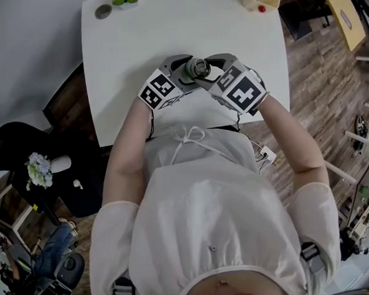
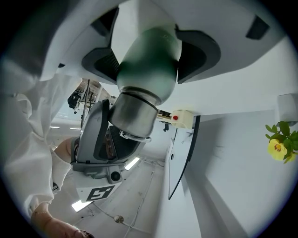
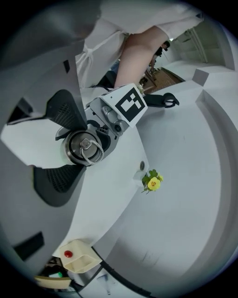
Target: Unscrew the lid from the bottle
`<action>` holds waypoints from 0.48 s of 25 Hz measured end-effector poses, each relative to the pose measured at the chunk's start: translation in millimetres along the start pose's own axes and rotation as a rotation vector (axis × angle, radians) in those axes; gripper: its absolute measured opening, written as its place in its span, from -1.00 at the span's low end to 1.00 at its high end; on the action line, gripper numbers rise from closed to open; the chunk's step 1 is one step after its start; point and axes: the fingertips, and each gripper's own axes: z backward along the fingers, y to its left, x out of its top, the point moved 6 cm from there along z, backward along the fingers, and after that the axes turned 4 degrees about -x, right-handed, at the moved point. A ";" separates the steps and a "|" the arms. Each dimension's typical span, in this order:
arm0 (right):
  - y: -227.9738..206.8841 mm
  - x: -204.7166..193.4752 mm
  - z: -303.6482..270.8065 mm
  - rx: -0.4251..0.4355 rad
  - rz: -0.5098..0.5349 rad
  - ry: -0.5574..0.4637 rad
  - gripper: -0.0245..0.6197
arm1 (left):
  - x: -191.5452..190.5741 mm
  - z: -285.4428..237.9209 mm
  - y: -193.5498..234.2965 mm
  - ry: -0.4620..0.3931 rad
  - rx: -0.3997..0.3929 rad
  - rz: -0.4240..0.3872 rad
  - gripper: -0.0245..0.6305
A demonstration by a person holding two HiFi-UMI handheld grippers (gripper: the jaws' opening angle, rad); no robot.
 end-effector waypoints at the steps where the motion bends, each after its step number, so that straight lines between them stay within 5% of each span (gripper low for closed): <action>1: -0.3 0.4 0.0 0.013 0.045 0.006 -0.16 | -0.2 -0.1 -0.1 0.000 -0.001 0.000 0.28; 8: -4.5 6.2 -0.2 0.133 0.433 0.103 -0.16 | 0.8 -0.3 1.0 0.004 0.000 0.000 0.28; 12: -5.9 7.6 -2.3 0.195 0.559 0.106 -0.16 | -1.0 -0.1 1.1 0.011 0.008 0.003 0.28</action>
